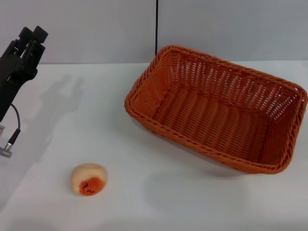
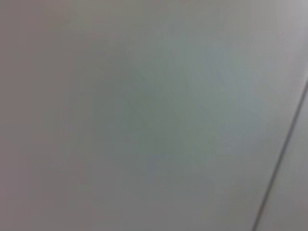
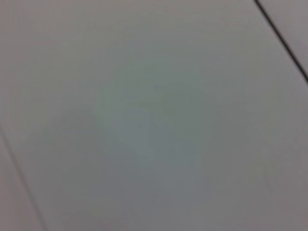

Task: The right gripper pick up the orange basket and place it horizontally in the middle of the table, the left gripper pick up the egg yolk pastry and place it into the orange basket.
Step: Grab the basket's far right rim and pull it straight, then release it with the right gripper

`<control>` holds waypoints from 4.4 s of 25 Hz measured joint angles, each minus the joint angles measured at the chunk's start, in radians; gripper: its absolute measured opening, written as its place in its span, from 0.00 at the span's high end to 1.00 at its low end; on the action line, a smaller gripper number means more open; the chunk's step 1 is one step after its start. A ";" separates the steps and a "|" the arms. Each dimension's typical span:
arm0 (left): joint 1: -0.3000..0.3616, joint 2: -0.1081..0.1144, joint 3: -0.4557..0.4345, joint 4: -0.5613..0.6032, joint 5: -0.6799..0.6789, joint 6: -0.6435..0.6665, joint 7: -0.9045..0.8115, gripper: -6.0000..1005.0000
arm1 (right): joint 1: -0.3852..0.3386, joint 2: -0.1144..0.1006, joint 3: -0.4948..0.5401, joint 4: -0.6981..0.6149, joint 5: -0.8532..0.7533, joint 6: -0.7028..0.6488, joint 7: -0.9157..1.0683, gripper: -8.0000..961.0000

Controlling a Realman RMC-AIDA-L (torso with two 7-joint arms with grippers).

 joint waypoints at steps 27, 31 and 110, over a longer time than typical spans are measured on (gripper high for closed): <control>-0.073 0.026 0.012 -0.001 0.027 -0.001 -0.063 0.57 | -0.060 -0.094 -0.131 -0.279 -0.229 -0.182 0.365 0.57; -0.065 0.028 0.006 -0.004 0.027 -0.008 -0.064 0.57 | -0.037 -0.111 -0.132 -0.352 -0.250 -0.226 0.465 0.44; -0.046 0.024 0.013 0.005 0.027 -0.001 -0.063 0.57 | 0.375 -0.071 -0.452 -0.542 -0.926 -0.211 0.981 0.34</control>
